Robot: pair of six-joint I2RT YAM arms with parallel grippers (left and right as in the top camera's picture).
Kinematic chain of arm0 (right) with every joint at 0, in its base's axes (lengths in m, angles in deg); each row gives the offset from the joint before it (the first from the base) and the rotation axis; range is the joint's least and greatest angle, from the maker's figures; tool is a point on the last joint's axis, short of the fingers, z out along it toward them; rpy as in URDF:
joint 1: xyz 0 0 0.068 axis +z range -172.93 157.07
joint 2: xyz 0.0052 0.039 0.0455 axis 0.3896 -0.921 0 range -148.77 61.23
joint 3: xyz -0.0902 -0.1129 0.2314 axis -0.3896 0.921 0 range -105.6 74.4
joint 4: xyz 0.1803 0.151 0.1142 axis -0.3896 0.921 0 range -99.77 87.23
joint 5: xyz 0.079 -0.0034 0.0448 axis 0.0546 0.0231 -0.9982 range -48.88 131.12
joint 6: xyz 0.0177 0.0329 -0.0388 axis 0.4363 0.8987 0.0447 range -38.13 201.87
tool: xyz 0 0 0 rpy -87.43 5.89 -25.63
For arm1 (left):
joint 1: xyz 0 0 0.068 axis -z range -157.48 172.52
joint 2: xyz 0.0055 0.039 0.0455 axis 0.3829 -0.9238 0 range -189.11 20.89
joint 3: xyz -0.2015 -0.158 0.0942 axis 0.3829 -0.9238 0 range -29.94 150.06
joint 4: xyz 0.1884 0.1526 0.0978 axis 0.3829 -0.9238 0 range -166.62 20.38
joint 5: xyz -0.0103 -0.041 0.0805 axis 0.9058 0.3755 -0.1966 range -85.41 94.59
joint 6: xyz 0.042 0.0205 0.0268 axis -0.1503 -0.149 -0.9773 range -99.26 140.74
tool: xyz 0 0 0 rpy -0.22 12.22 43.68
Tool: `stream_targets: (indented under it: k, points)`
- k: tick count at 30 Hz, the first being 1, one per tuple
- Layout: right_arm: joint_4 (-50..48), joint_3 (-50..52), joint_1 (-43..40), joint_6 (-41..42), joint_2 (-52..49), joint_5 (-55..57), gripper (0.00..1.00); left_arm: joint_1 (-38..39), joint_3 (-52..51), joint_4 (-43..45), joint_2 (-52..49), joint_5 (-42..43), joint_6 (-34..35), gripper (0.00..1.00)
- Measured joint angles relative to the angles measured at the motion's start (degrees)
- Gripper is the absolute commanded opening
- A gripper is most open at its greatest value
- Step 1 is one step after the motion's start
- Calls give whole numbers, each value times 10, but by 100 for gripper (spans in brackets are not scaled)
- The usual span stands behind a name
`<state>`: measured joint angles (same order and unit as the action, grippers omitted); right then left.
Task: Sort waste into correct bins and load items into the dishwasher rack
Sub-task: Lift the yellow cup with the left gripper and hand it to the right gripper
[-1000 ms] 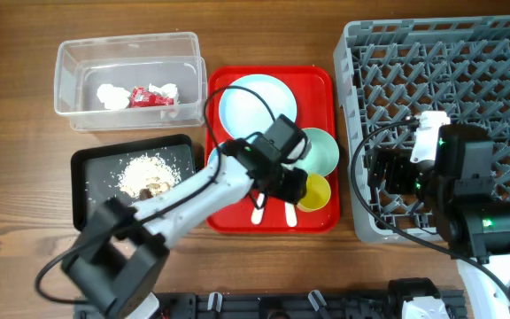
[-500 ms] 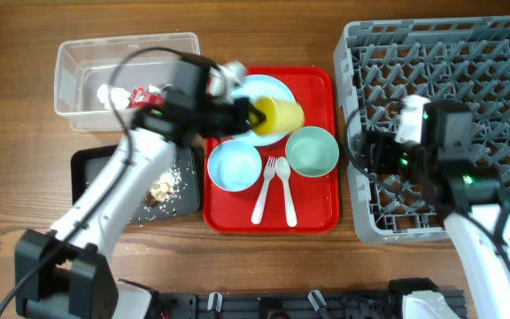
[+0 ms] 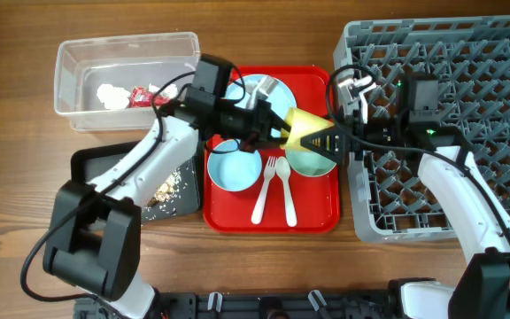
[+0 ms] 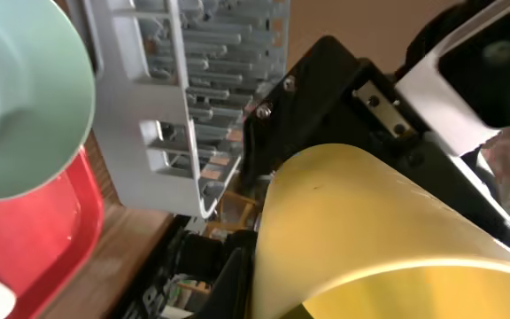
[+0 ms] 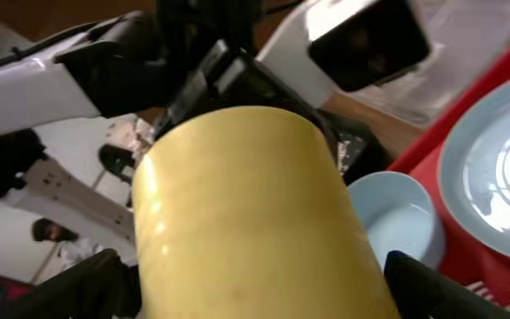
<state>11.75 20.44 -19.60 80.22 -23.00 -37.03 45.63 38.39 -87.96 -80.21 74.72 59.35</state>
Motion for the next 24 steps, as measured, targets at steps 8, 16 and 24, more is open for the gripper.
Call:
stream_targets:
  k: [8,16,24]
  points:
    - [2,0,-1,-2,-1,-30,82,3,-1,56,0,20,42,4]
    - [-6,0,-1,-1,-1,-27,76,3,-1,56,0,24,51,4]
    - [-44,0,-1,26,-1,-24,62,1,1,62,0,31,50,4]
